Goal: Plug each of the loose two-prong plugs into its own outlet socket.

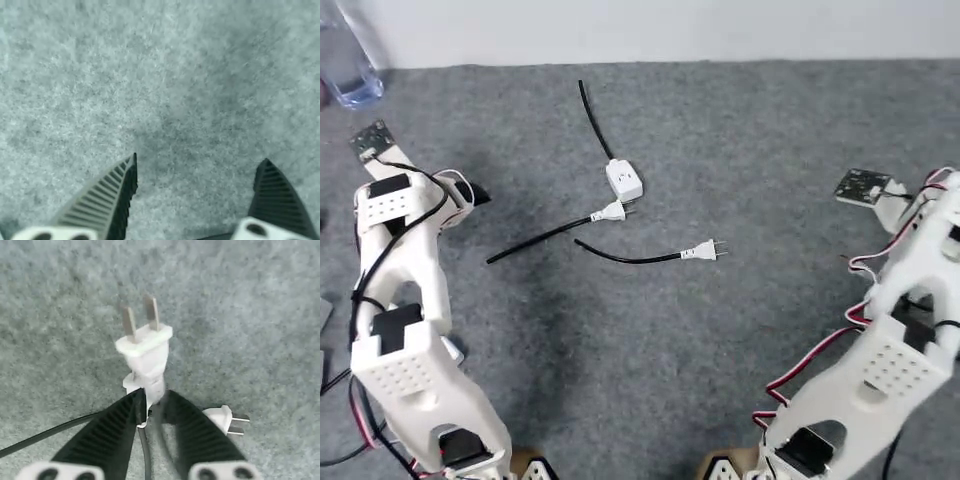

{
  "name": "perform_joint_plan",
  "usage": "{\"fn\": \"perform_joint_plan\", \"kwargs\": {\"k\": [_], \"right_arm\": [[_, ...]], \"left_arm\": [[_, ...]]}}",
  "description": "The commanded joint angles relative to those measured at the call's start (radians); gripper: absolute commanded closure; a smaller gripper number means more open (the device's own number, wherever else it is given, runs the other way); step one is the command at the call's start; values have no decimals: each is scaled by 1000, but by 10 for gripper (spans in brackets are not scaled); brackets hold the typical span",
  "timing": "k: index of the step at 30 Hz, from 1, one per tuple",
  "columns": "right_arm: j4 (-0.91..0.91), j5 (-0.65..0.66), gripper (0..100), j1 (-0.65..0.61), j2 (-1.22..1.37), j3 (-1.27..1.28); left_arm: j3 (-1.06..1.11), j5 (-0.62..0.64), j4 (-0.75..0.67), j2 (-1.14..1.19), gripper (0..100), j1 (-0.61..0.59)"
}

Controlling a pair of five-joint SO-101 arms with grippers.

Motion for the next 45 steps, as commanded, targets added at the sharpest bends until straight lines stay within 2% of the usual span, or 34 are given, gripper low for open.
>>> {"fn": "perform_joint_plan", "kwargs": {"k": [1,4,7,14,18,22,26,37,45], "right_arm": [[-8,15,671,7,-5,-48],[-7,15,579,-1,-16,-54],[30,14,575,-53,-68,-54],[225,11,575,-326,-211,-48],[232,6,575,-483,-193,-48],[189,-71,575,-624,-120,-52],[124,-106,575,-710,-30,-52],[35,-84,575,-839,76,-54],[-8,-37,576,-796,171,-54]], "left_arm": [[-35,5,-17,-5,650,3],[-35,5,-17,-5,650,3],[-35,5,-17,-5,650,5],[-36,3,-17,-5,650,11],[-36,3,-17,-5,650,9],[-36,3,-17,-5,650,9],[-36,3,-17,-8,650,8],[-36,3,-15,-12,650,8],[-36,3,-15,-12,650,6]]}}
